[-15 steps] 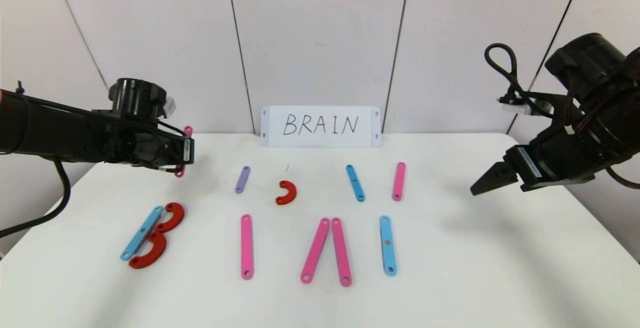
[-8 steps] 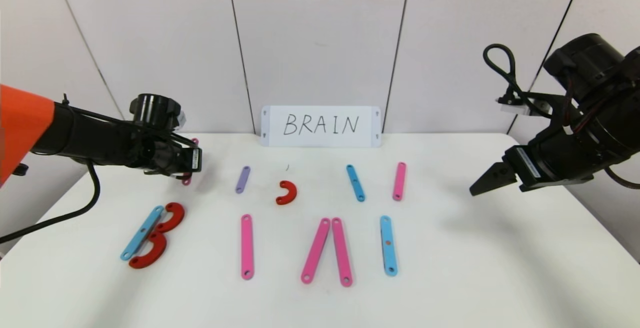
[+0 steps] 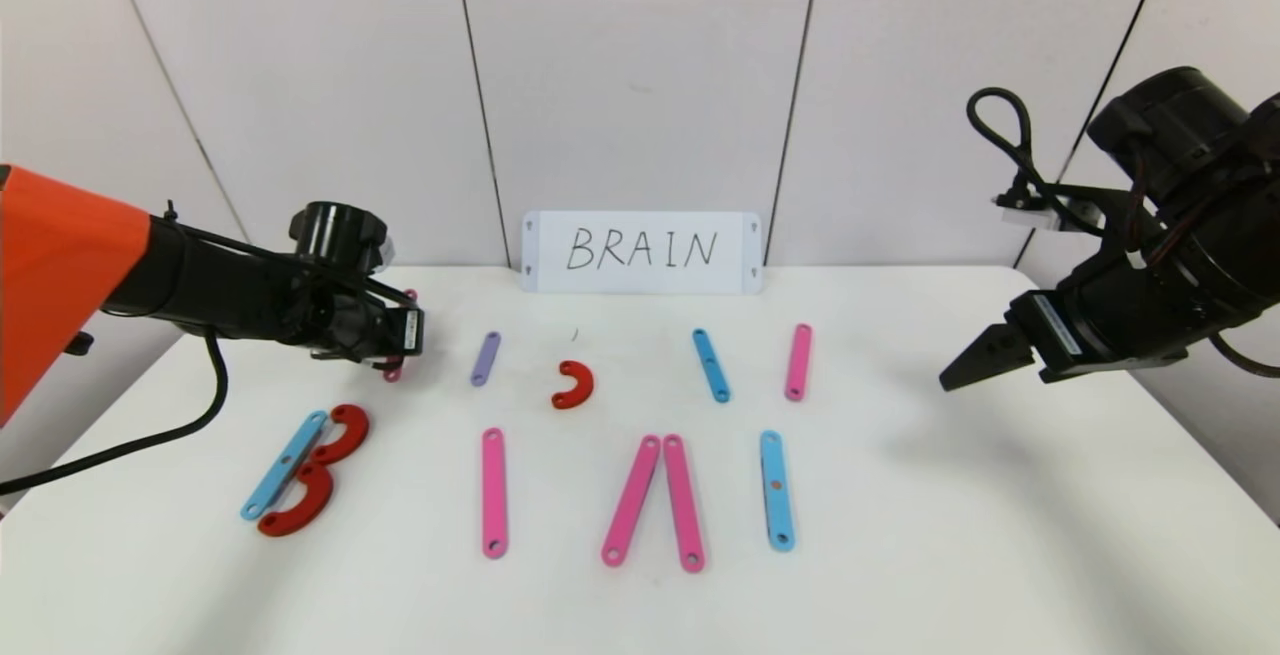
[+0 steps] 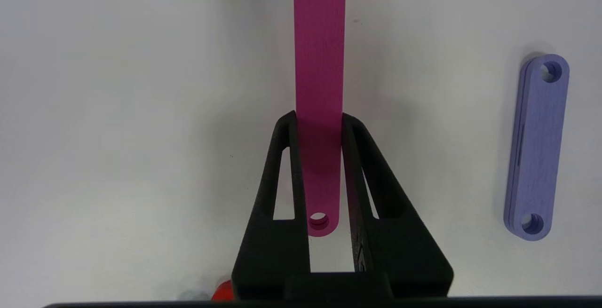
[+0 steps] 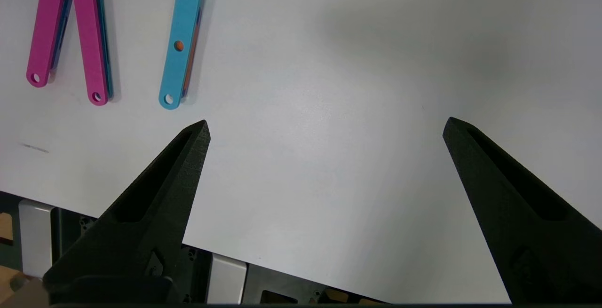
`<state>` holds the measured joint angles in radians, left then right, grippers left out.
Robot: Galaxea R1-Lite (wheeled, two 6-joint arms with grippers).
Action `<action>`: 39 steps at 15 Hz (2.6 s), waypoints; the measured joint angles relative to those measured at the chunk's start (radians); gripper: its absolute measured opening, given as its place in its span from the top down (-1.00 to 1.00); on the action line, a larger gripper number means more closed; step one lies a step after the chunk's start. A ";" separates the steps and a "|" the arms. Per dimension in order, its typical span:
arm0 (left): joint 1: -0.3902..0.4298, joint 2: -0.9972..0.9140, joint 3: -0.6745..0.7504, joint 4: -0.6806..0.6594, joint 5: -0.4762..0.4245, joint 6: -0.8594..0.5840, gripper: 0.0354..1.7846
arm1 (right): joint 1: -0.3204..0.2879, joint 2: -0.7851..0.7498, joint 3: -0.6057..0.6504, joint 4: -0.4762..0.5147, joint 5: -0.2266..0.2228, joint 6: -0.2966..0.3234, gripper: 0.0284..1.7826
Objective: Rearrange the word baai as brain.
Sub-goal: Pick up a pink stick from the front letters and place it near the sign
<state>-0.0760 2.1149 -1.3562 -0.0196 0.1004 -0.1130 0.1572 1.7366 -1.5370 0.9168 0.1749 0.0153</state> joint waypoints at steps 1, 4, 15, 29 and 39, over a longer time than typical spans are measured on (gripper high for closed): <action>-0.006 0.003 0.001 -0.001 0.000 -0.004 0.72 | 0.000 0.000 0.000 0.000 0.000 0.000 -0.95; -0.026 0.013 0.001 0.000 0.000 -0.025 0.72 | 0.000 0.000 0.001 0.000 0.000 0.000 -0.95; -0.036 0.022 0.004 0.002 -0.001 -0.030 0.24 | 0.000 -0.001 0.004 0.000 0.003 -0.001 -0.95; -0.246 -0.313 0.222 0.221 0.013 -0.264 -0.95 | -0.008 -0.024 0.005 0.000 0.005 -0.001 -0.95; -0.381 -0.394 0.371 0.263 0.012 -0.407 -0.95 | 0.002 -0.038 0.012 0.000 0.002 -0.001 -0.95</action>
<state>-0.4568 1.7213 -0.9847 0.2438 0.1126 -0.5196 0.1596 1.6985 -1.5249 0.9168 0.1768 0.0138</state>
